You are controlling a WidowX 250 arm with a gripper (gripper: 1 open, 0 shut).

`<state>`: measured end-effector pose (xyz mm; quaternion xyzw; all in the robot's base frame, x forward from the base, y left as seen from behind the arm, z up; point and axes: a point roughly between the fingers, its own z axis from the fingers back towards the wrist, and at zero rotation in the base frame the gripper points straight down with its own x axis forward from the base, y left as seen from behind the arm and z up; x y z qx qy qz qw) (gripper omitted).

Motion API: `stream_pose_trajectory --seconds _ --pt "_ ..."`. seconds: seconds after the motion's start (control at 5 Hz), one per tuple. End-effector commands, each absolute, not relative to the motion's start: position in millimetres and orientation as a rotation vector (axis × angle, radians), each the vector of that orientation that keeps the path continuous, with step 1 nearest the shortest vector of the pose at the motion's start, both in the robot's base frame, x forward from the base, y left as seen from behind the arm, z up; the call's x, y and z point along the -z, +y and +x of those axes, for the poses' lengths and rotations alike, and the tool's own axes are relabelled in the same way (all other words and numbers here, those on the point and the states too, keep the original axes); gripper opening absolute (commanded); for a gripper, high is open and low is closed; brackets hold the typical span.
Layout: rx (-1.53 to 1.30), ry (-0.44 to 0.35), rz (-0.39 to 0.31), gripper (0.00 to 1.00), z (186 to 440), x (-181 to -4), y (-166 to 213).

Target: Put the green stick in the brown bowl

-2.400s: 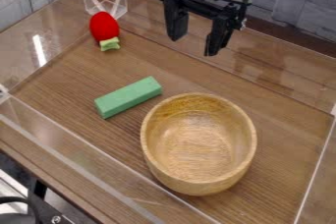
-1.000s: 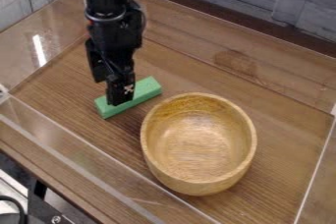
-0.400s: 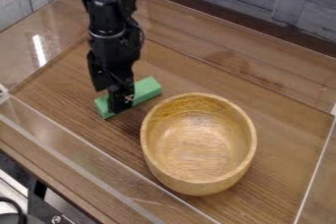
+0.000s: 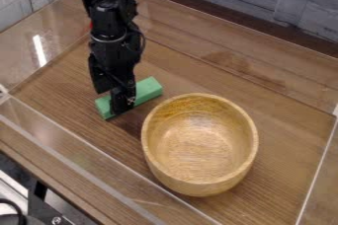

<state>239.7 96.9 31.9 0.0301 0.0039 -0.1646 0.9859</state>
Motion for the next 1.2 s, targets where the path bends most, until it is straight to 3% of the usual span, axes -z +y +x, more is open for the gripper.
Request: stream_pose_trajectory --seconds 0.0,1.0 --pt "0.317 -0.042 0.094 1.00 252.9 -41.6 104.0" --pt "0.291 -0.059 0.083 1.00 260.3 -40.8 106.7"
